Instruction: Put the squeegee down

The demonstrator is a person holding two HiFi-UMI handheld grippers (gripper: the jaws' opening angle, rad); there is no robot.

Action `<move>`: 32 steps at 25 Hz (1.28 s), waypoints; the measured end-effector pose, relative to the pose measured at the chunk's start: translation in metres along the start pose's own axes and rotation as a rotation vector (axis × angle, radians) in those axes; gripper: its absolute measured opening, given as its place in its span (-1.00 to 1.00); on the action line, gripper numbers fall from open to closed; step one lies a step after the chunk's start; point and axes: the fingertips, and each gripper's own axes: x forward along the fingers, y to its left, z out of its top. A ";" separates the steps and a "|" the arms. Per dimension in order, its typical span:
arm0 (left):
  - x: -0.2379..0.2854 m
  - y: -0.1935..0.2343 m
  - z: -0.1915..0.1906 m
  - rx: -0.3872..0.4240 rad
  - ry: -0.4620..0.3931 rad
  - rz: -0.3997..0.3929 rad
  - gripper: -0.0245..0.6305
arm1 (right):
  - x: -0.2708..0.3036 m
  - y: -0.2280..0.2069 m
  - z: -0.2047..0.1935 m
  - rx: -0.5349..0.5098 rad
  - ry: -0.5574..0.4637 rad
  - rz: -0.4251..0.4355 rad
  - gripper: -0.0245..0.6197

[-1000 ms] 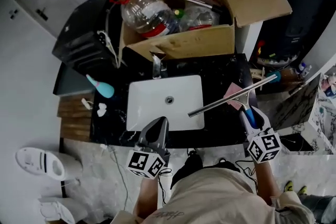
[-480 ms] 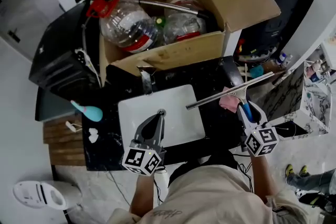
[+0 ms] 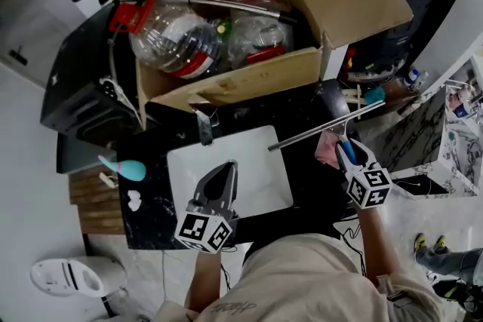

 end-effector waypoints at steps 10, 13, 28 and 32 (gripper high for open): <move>0.028 0.010 -0.015 -0.016 0.087 0.086 -0.88 | 0.078 -0.033 -0.046 0.035 0.161 0.044 -0.51; 0.036 0.012 -0.015 -0.023 0.101 0.104 -0.88 | 0.092 -0.034 -0.055 0.055 0.197 0.048 -0.51; 0.030 0.021 -0.018 -0.043 0.103 0.154 -0.88 | 0.101 -0.036 -0.077 0.023 0.294 0.001 -0.50; 0.022 0.016 -0.015 -0.039 0.097 0.155 -0.88 | 0.102 -0.039 -0.084 -0.044 0.336 -0.042 -0.50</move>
